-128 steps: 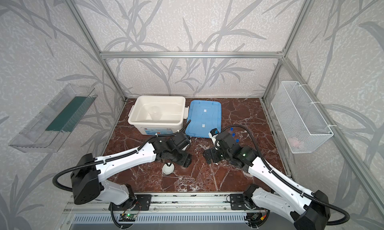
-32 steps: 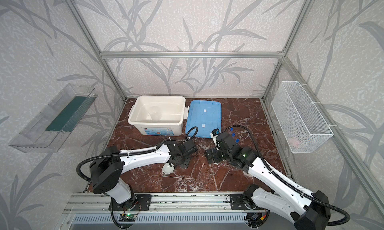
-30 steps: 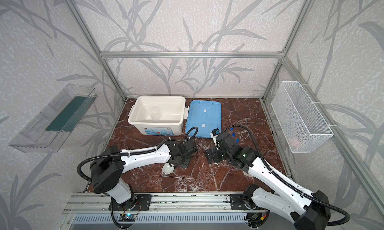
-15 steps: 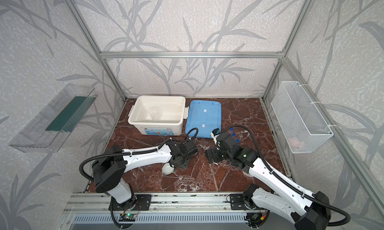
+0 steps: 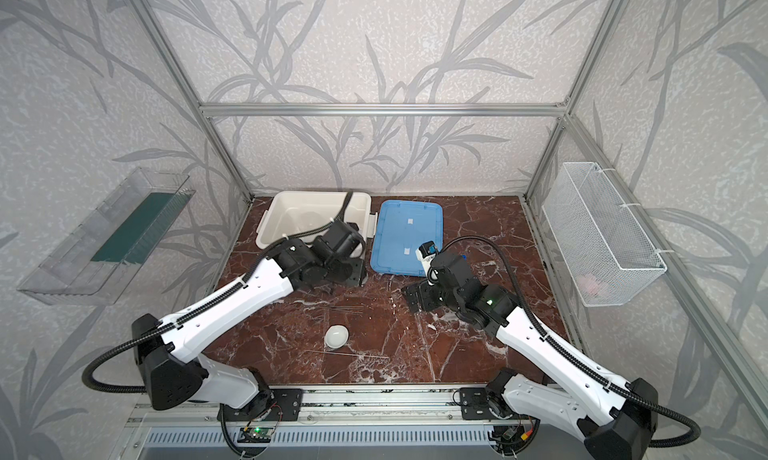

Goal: Organize the chemistry lab equipment
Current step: 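Lift the glass bottle and carry it over the white bin with the left gripper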

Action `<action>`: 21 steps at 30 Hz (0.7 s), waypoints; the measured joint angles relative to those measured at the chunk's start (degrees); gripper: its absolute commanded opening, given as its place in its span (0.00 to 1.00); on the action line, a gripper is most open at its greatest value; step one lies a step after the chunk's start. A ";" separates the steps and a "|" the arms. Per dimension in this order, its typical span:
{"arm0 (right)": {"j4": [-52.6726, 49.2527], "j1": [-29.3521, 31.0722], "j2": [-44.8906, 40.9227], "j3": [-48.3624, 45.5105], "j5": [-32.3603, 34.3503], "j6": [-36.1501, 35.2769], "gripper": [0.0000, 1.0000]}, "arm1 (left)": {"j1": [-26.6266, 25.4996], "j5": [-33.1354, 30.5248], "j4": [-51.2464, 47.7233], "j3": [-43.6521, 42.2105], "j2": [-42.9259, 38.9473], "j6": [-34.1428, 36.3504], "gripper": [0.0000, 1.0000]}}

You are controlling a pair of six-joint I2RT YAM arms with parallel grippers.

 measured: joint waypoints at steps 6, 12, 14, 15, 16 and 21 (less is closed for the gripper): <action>4.20 0.09 8.04 8.13 -2.71 -0.24 1.00 | 11.02 2.67 -2.64 15.56 6.97 5.42 0.20; 8.90 0.37 14.05 14.56 -4.70 1.01 1.00 | 18.60 6.23 -2.19 17.99 18.23 7.63 0.19; 10.23 0.39 14.75 14.82 -5.40 1.42 1.00 | 20.63 6.25 -2.45 18.69 22.60 8.22 0.19; 10.62 0.39 15.13 14.93 -5.79 1.73 1.00 | 21.53 6.19 -2.67 19.23 24.68 8.52 0.18; 10.99 0.39 15.45 14.97 -5.97 1.90 1.00 | 22.18 5.97 -3.10 19.91 26.43 8.79 0.18; 12.37 0.39 17.62 14.99 -7.39 2.47 1.00 | 24.30 4.48 -4.22 20.81 30.25 9.86 0.18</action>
